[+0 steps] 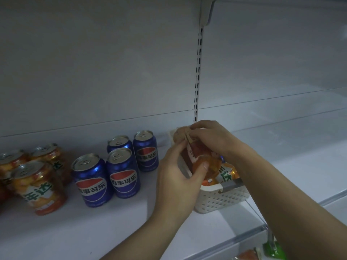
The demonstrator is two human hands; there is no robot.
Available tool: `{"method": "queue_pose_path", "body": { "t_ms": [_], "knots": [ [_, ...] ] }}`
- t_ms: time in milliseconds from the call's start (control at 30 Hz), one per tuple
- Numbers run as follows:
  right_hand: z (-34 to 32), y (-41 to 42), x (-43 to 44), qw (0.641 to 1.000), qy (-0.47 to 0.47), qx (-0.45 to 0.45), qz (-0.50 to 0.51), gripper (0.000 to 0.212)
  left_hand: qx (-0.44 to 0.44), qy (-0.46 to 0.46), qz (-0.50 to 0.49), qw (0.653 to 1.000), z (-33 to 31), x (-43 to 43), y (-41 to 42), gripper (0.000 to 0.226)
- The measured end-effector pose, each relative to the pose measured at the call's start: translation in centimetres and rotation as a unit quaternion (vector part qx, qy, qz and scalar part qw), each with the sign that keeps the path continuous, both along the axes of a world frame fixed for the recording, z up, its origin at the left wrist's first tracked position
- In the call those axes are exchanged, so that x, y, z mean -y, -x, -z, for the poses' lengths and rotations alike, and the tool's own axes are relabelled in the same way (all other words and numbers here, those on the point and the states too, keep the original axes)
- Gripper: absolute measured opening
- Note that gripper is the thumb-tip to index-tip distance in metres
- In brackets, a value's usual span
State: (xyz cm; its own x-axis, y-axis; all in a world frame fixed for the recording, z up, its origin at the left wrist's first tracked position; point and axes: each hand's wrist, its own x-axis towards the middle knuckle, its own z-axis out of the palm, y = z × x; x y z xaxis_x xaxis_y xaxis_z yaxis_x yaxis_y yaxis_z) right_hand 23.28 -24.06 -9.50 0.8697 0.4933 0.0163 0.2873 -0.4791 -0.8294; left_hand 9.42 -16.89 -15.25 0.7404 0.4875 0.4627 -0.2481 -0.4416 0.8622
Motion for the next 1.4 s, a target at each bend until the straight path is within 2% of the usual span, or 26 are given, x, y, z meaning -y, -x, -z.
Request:
{"method": "queue_pose_path", "body": {
  "t_ms": [100,267,367,500,600,700,1000,1300,1400],
  "knots": [
    [0.2,0.2,-0.1,0.998,0.048,0.050,-0.009,0.040,0.000,-0.025,-0.004,1.000,0.2,-0.1,0.3,0.057],
    [-0.6,-0.1,0.6,0.998,-0.016,-0.057,-0.025,0.028,-0.022,-0.045,-0.003,0.999,0.8,-0.7,0.8,0.057],
    [-1.4,-0.4,1.1,0.998,0.002,-0.065,-0.016,0.030,-0.020,-0.034,0.005,0.999,0.7,-1.3,1.0,0.052],
    [-1.5,-0.2,0.8,1.000,-0.015,0.025,0.002,0.031,0.004,-0.022,0.007,1.000,-0.3,-2.8,1.3,0.046],
    [-1.8,1.6,-0.4,0.991,-0.028,0.129,-0.018,0.032,0.036,-0.033,-0.005,0.999,-1.8,-4.8,2.3,0.042],
    [-2.3,4.0,-2.5,0.979,-0.031,0.194,-0.053,0.035,0.067,-0.046,-0.018,0.997,-3.7,-7.3,4.5,0.039],
    [-3.6,12.3,-10.5,0.947,-0.050,0.239,-0.207,0.048,0.131,-0.056,-0.192,0.971,-5.6,-17.5,13.9,0.034],
    [-3.6,21.3,-19.4,0.922,-0.107,0.192,-0.318,0.052,0.141,-0.026,-0.279,0.950,-5.7,-24.5,24.0,0.033],
    [-3.5,24.8,-23.3,0.909,-0.108,0.208,-0.345,0.052,0.137,-0.022,-0.312,0.940,-5.4,-26.8,27.4,0.033]
  ]
}}
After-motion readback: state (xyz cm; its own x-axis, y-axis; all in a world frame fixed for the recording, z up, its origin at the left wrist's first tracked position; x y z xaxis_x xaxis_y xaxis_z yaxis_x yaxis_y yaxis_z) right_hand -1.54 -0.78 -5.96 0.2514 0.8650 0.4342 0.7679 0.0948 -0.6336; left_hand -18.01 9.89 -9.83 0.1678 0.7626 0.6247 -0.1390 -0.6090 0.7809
